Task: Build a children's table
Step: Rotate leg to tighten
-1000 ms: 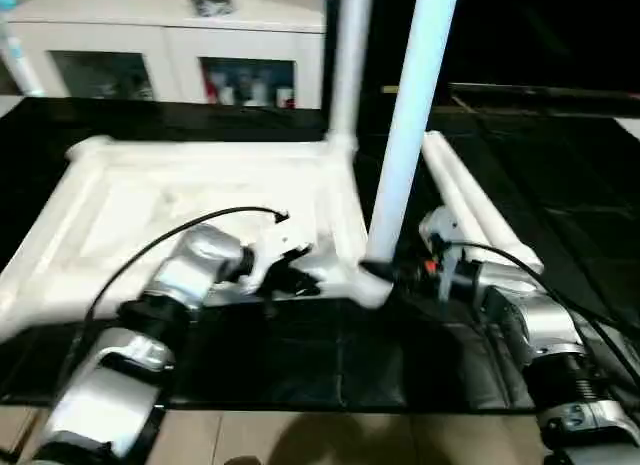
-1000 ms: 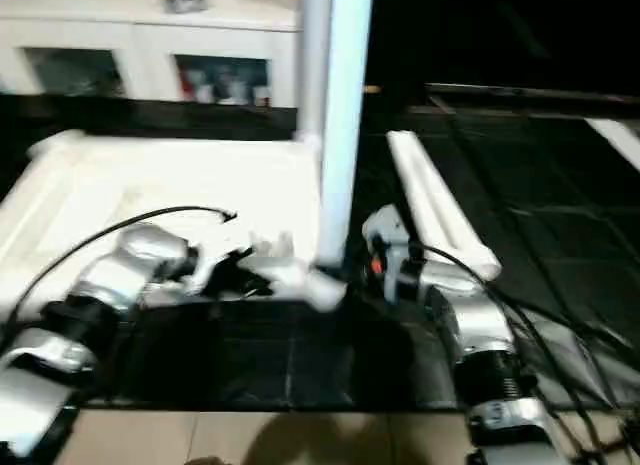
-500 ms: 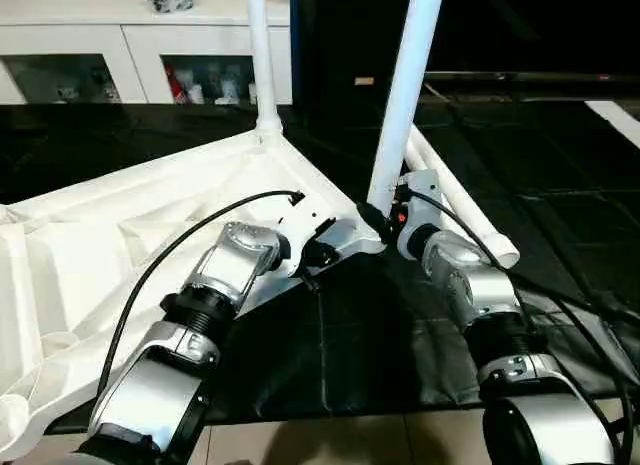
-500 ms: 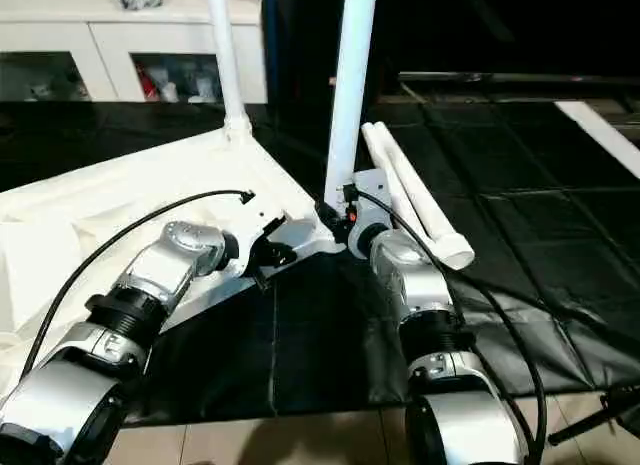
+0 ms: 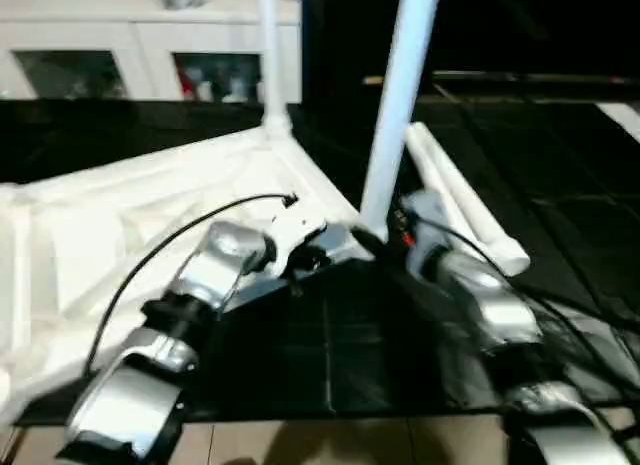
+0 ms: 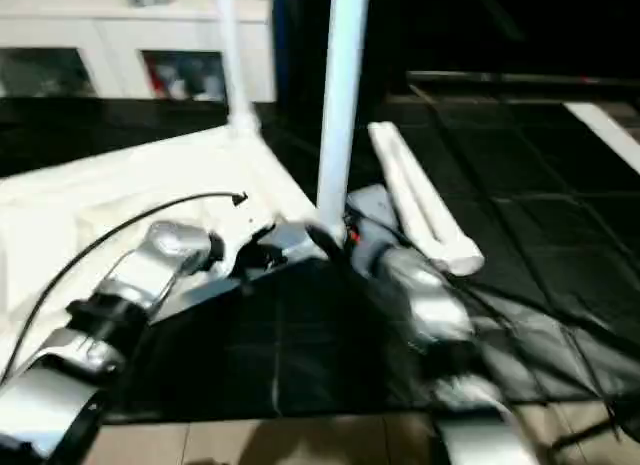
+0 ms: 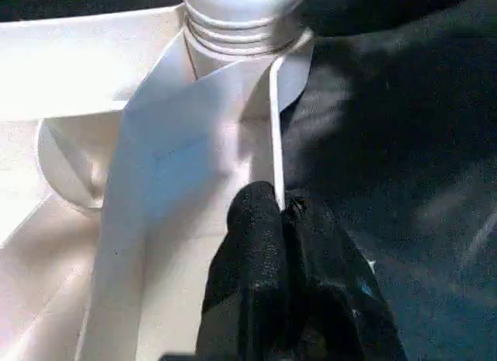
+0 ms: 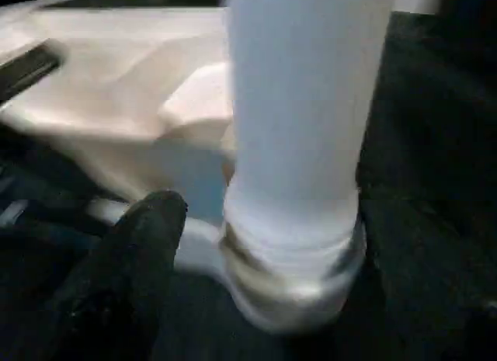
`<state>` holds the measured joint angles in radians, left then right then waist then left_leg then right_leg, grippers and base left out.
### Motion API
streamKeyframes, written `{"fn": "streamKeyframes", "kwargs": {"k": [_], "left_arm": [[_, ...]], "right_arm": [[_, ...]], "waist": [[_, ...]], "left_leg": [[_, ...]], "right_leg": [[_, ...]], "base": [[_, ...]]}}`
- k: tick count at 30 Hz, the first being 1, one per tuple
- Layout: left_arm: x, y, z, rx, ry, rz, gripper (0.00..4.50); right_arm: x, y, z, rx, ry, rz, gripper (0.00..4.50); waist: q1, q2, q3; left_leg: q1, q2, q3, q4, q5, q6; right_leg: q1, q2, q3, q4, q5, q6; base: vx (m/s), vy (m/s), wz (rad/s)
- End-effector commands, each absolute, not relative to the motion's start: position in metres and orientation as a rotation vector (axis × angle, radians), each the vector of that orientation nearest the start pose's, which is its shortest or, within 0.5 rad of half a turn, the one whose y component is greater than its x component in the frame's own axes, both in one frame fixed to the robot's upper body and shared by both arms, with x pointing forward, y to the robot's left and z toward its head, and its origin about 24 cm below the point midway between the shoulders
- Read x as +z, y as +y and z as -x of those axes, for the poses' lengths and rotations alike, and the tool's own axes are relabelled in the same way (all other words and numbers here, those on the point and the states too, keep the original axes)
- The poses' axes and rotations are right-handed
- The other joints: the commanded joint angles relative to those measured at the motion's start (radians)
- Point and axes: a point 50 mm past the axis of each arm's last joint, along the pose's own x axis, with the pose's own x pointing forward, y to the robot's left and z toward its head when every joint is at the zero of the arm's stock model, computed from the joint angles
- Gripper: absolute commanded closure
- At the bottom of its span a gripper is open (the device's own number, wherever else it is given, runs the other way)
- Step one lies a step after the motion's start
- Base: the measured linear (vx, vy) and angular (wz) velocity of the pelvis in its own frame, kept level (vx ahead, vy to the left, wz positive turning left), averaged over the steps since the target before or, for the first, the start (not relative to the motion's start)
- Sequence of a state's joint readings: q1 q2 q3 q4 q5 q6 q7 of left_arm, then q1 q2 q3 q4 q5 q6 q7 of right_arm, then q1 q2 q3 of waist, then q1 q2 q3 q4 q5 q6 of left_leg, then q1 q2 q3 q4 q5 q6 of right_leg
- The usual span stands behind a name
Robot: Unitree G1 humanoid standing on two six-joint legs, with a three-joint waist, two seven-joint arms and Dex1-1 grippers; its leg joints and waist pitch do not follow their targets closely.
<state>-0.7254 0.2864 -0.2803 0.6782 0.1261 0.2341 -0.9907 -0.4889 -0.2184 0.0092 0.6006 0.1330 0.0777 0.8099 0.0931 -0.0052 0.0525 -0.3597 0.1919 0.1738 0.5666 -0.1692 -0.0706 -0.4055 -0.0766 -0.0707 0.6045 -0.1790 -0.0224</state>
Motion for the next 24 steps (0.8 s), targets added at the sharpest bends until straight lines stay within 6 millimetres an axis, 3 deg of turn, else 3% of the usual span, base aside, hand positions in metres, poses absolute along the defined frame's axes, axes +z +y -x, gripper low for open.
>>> {"fn": "streamKeyframes", "kwargs": {"k": [1,5,8,10,11,16,17,21,24], "left_arm": [[0.069,0.112,-0.342,-1.21,0.442,-0.514,4.5],[0.068,0.121,-0.334,-1.341,0.452,-0.581,4.5],[0.066,0.128,-0.327,-1.454,0.475,-0.65,4.5],[0.066,0.129,-0.326,-1.47,0.478,-0.659,4.5],[0.066,0.129,-0.324,-1.49,0.481,-0.667,4.5],[0.065,0.131,-0.318,-1.602,0.491,-0.703,4.5],[0.065,0.131,-0.317,-1.619,0.492,-0.707,4.5],[0.066,0.128,-0.316,-1.659,0.479,-0.705,4.5],[0.066,0.124,-0.314,-1.683,0.467,-0.696,4.5]], "right_arm": [[0.042,-0.147,-0.318,0.934,0.238,0.023,0.27],[0.052,-0.163,-0.316,1.009,0.247,0.02,0.03],[0.061,-0.173,-0.312,1.133,0.274,0.042,0.03],[0.062,-0.175,-0.311,1.153,0.279,0.05,0.03],[0.063,-0.176,-0.311,1.176,0.285,0.06,0.03],[0.07,-0.173,-0.308,1.335,0.289,0.095,0.03],[0.07,-0.171,-0.308,1.365,0.295,0.094,0.3],[0.07,-0.165,-0.308,1.422,0.309,0.088,0.42],[0.068,-0.159,-0.308,1.465,0.329,0.074,0.78]], "waist": [[0.005,0.001,-0.065],[0.01,-0.004,-0.066],[0.026,-0.001,-0.067],[0.029,-0.001,-0.066],[0.031,-0.007,-0.066],[0.038,-0.007,-0.067],[0.041,-0.01,-0.066],[0.049,-0.008,-0.067],[0.051,-0.01,-0.068]], "left_leg": [[0.002,0.032,-0.007,-0.056,-0.203,0.061],[0.001,0.035,-0.004,-0.053,-0.187,0.071],[0.005,0.04,-0.004,-0.051,-0.184,0.077],[0.005,0.041,-0.003,-0.051,-0.186,0.076],[0.005,0.041,-0.002,-0.051,-0.182,0.071],[0.003,0.042,-0.003,-0.05,-0.18,0.069],[0.004,0.042,-0.002,-0.049,-0.181,0.068],[0.006,0.043,-0.003,-0.05,-0.181,0.062],[0.006,0.043,-0.003,-0.049,-0.184,0.057]], "right_leg": [[0.062,-0.068,0.045,-0.076,-0.188,-0.194],[0.062,-0.066,0.044,-0.073,-0.167,-0.212],[0.059,-0.067,0.043,-0.069,-0.161,-0.22],[0.058,-0.067,0.043,-0.068,-0.161,-0.221],[0.057,-0.068,0.044,-0.067,-0.159,-0.222],[0.057,-0.072,0.043,-0.066,-0.176,-0.221],[0.056,-0.072,0.044,-0.066,-0.185,-0.219],[0.054,-0.072,0.043,-0.064,-0.195,-0.22],[0.053,-0.073,0.043,-0.063,-0.199,-0.221]], "base": [[0.0,0.0,0.0],[0.0,0.0,0.0],[0.0,0.0,0.0],[0.0,0.0,0.0],[0.0,0.0,0.0],[0.0,0.0,0.0],[0.0,0.0,0.0],[0.0,0.0,0.0],[0.0,0.0,0.0]]}}
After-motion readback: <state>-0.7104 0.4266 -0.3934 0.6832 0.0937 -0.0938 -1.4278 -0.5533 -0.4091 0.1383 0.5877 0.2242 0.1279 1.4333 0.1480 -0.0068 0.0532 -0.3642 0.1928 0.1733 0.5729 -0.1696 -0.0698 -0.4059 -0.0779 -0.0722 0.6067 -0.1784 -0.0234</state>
